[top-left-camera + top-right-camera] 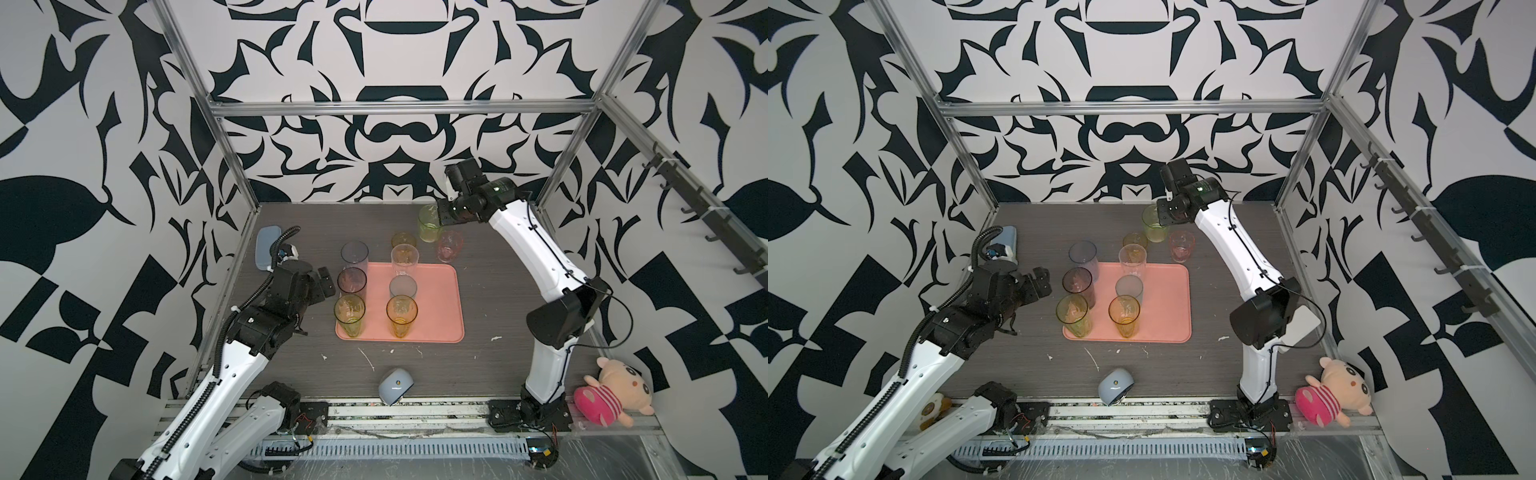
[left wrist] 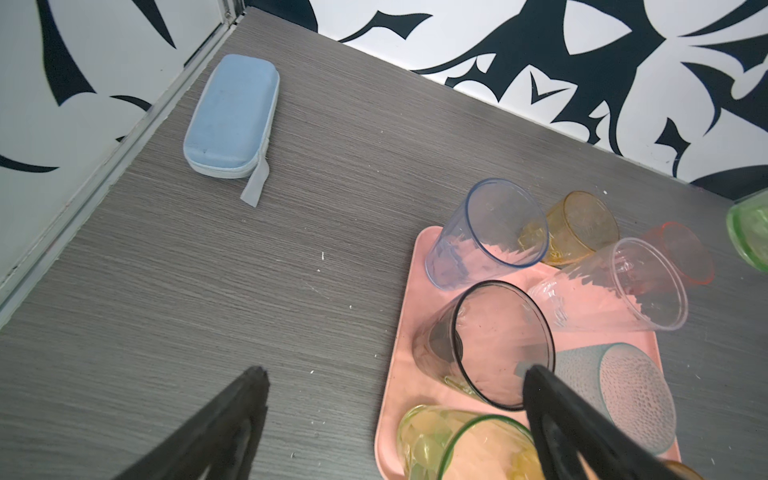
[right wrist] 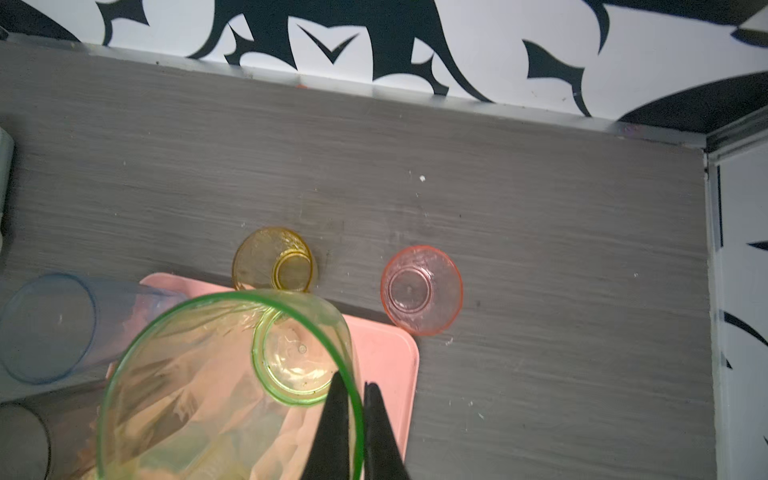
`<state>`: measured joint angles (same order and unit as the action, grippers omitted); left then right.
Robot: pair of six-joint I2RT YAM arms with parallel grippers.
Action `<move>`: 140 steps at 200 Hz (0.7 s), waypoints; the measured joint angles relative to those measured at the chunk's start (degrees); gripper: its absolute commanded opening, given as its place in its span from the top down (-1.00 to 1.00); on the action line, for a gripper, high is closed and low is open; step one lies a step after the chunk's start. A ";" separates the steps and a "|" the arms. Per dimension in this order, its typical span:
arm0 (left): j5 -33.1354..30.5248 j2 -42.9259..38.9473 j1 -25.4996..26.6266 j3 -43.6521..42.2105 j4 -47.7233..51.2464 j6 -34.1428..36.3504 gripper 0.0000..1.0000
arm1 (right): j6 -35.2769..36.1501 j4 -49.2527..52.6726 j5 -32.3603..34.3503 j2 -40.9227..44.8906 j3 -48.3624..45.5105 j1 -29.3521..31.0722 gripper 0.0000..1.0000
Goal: Place the glasses into the tray
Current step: 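Lift the green cup with the right gripper and carry it toward the tray, then lower the green cup onto the tray's far corner with the right gripper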
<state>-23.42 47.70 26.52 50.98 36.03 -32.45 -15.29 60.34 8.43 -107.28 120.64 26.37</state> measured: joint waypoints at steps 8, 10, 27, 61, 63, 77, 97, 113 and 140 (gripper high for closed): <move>0.35 -0.07 0.00 0.00 -0.44 0.61 -0.99 | -0.39 -0.09 0.20 1.70 -2.19 0.00 1.00; 0.39 -0.07 0.00 0.00 -0.50 0.68 -0.99 | -0.48 -0.20 0.26 2.16 -2.80 0.02 1.00; 0.85 -0.31 0.00 0.00 -1.42 1.75 -0.99 | -1.36 -1.07 0.46 5.88 -7.93 0.02 1.00; 2.75 -0.66 0.00 0.00 -2.62 3.39 -0.99 | -2.82 -2.99 0.83 11.98 -16.61 0.02 1.00; 2.86 -0.66 0.00 0.00 -2.64 3.48 -0.99 | -2.84 -3.19 0.87 12.31 -17.11 0.02 1.00; 3.37 -0.66 0.00 0.00 -2.60 4.04 -0.99 | -3.34 -4.07 0.85 14.19 -20.06 0.02 1.00; 4.04 -0.68 0.00 0.17 -2.25 4.59 -0.99 | -4.02 -6.34 0.85 16.92 -25.03 0.04 1.00; 4.66 -0.85 0.00 0.31 -2.03 4.96 -0.99 | -4.35 -7.93 0.83 18.86 -28.94 0.04 1.00; 5.66 -1.90 0.00 0.31 -1.92 5.27 -0.99 | -5.18 -10.51 0.85 21.53 -34.73 0.04 1.00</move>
<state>-17.76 45.80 26.52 51.29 34.11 -27.18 -20.47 49.82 9.28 -85.76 85.91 26.41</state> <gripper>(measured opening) 0.994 0.049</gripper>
